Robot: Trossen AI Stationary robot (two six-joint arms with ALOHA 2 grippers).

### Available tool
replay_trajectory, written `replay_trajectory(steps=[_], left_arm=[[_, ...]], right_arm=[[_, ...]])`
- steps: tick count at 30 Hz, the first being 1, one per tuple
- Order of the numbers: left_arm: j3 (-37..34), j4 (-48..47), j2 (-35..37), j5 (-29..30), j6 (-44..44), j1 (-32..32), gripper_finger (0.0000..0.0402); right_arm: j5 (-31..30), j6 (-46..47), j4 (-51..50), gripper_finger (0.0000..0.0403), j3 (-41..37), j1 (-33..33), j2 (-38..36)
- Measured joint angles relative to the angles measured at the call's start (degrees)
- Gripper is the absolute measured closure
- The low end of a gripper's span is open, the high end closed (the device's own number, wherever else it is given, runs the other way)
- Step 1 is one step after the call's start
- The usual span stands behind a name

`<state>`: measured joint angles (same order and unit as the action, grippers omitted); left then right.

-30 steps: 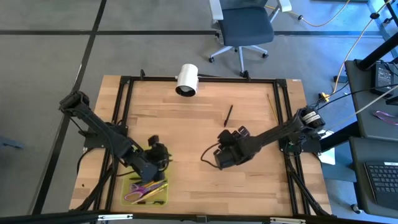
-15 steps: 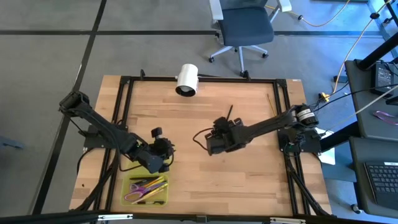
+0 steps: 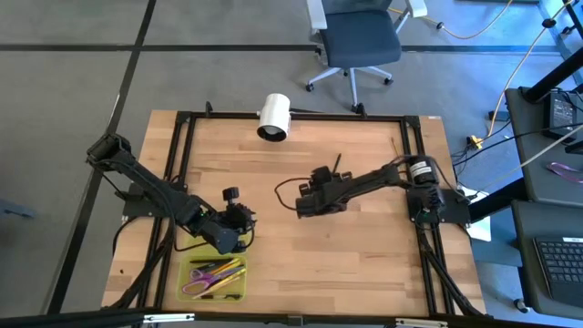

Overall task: Pick & place school supplies into a supply box
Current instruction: Put the black pen into the yellow supply box

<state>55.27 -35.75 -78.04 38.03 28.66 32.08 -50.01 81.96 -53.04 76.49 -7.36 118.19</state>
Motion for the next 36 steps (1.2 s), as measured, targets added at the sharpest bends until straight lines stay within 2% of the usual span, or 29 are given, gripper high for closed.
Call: replay_trajectory(steps=[5,9,15,21,30,36], left_arm=[[0.0,0.0,-0.1,-0.1,-1.4,0.0,0.0309],[0.0,0.0,-0.2,-0.1,-1.4,0.0,0.0313],[0.0,0.0,-0.2,-0.6,-1.4,0.1,0.0314],[0.0,0.0,-0.2,-1.1,-0.5,0.1,0.0309],[0.0,0.0,-0.2,-2.0,-0.3,0.1,0.0314],[0.0,0.0,-0.2,-2.0,0.1,0.2,0.0314]], right_arm=[[2.6,10.5,-6.0,0.0201,0.0,1.3,1.7],[3.3,15.2,-6.1,0.0201,0.0,1.3,2.0],[5.0,16.8,-6.0,0.0201,0.0,1.3,2.1],[2.2,19.7,-5.9,0.0201,0.0,1.3,2.1],[3.1,20.1,-5.3,0.0201,-0.1,1.3,2.1],[3.1,23.9,1.2,0.0201,-6.4,1.3,2.1]])
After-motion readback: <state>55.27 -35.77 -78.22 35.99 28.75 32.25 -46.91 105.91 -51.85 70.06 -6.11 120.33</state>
